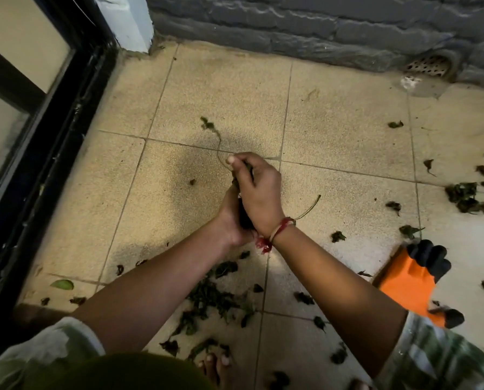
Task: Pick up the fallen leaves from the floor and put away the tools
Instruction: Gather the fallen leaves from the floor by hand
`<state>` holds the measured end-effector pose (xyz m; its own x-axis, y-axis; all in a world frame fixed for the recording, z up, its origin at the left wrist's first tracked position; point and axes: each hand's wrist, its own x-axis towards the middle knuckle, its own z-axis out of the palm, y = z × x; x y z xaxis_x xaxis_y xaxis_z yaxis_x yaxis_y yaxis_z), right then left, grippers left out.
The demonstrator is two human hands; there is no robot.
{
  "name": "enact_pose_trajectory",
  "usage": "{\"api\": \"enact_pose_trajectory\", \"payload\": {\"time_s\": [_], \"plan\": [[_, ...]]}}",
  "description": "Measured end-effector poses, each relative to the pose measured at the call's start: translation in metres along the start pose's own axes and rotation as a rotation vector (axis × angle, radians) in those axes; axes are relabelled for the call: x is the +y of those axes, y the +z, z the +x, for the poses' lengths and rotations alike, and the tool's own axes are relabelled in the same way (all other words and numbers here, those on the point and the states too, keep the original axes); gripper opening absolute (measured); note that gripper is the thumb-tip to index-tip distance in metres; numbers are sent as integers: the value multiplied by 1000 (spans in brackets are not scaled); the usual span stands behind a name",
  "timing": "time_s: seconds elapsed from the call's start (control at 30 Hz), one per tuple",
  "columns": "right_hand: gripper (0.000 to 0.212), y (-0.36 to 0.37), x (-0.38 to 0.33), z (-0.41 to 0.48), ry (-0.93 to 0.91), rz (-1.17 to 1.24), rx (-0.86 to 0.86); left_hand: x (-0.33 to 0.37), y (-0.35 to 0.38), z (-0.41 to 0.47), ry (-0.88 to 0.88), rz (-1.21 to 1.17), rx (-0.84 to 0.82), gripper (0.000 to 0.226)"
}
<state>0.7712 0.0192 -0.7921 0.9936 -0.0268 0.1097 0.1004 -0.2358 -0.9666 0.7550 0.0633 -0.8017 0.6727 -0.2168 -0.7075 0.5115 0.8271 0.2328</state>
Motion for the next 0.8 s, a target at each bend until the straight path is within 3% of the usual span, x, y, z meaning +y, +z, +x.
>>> {"api": "enact_pose_trajectory", "payload": {"time_s": [0.07,0.17,0.33,0.43,0.57,0.7,0.8], "plan": [[18,5,-3,4,172,212,87,2,-8,-3,-182,55,71,45],[28,5,1,8,253,277,131,-2,-3,-6,-160,-22,87,43],[35,-6,17,3,-123,-228,-67,7,2,-7,-61,-152,-18,48],[38,-12,30,1,-262,-518,-173,17,-1,-6,-89,-6,-41,66],[40,-15,40,-6,-283,-783,-282,24,-7,-5,-116,131,-74,89],[48,-9,37,-13,-238,-957,-388,17,-9,-5,-45,181,-68,74],[53,-4,31,-11,-201,-958,-491,16,-8,-2,33,56,-5,69]]}}
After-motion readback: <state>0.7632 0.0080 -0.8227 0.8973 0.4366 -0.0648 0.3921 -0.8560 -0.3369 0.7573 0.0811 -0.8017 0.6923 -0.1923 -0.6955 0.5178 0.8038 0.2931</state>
